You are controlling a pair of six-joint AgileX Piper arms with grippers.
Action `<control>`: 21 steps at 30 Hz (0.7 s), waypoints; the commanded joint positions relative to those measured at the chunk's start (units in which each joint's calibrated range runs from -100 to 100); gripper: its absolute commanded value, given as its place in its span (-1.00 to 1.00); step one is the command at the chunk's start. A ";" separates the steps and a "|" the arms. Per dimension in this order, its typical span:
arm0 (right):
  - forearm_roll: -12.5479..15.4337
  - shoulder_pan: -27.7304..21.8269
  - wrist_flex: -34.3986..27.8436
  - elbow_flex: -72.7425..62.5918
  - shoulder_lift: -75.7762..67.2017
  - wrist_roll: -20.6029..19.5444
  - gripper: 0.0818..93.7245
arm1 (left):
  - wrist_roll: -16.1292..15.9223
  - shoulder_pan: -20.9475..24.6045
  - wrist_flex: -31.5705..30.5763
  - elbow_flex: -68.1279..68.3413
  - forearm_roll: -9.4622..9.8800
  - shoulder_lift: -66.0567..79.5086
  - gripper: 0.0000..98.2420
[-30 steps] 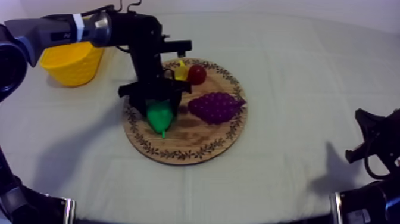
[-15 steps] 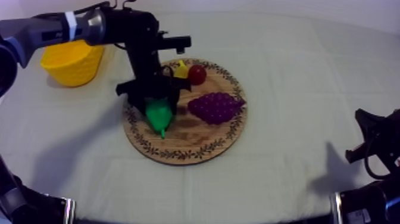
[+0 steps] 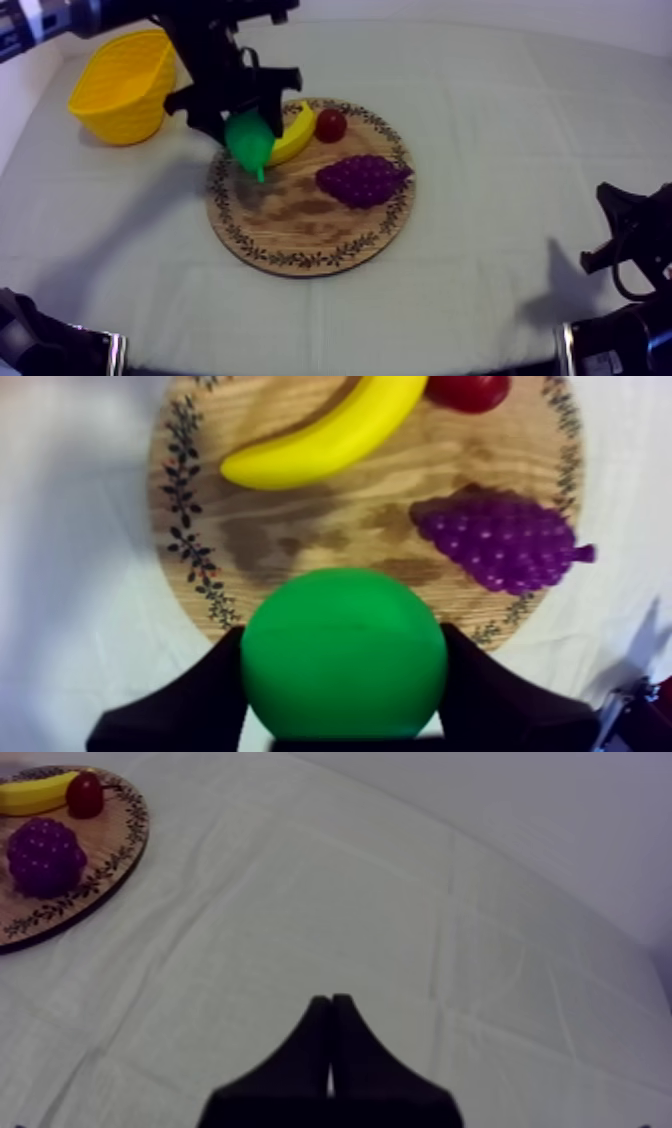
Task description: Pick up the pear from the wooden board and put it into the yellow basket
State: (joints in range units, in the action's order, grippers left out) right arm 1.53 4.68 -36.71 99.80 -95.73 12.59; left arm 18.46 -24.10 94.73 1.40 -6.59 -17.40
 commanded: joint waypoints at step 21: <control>0.01 -0.01 0.01 -0.02 -0.03 -0.01 -1.00 | -1.79 2.62 5.02 -3.36 1.06 11.14 -0.07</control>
State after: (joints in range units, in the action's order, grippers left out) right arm 1.53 4.68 -36.71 99.80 -95.73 12.59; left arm 16.92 -21.97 99.81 -2.06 -5.65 -6.32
